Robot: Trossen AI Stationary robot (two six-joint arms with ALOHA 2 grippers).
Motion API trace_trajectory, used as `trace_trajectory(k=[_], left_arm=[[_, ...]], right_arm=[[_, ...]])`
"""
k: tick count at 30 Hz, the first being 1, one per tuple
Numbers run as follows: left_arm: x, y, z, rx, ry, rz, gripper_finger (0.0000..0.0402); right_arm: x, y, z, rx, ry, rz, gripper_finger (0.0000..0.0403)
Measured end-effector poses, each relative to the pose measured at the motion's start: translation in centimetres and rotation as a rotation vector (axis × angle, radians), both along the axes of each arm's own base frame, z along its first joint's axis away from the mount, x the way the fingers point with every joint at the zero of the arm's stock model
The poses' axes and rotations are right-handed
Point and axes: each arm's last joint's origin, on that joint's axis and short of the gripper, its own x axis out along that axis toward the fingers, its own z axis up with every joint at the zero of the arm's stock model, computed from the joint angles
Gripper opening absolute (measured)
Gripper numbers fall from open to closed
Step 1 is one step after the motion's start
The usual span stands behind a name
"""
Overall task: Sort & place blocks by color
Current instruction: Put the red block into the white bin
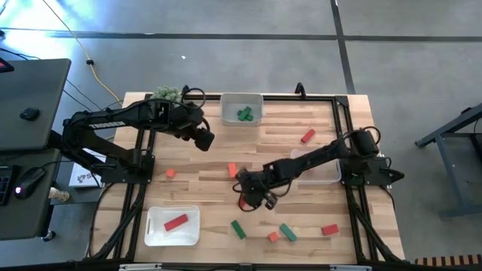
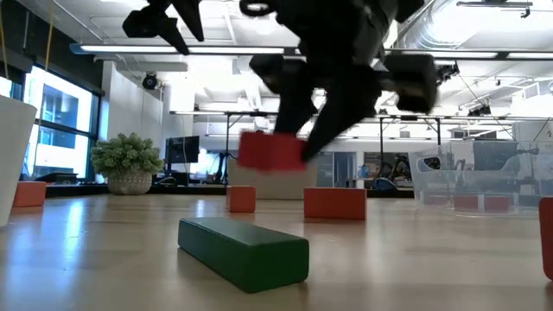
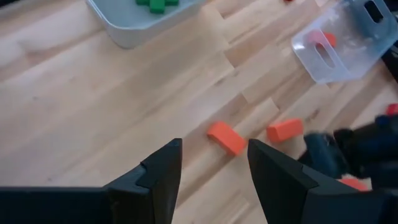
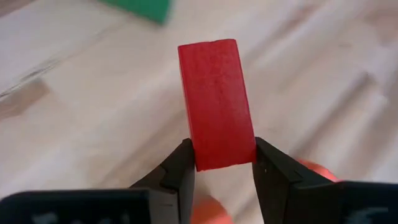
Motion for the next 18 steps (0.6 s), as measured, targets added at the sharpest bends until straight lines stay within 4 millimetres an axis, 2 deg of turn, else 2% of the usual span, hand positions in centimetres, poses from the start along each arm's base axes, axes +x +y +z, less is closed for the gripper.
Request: trace_trajectory(k=[9, 18], left_arm=[[0.1, -0.2, 0.0, -0.041, -0.008, -0.052, 0.0172], [0.1, -0.2, 0.0, -0.07, -0.014, -0.07, 0.0173]], right_arm=[[-0.7, -3.4, 4.4, -0.011, -0.117, -0.18, 0.0106], [-2.1, -5.5, 8.3, -0.08, -0.24, -0.31, 0.0106]])
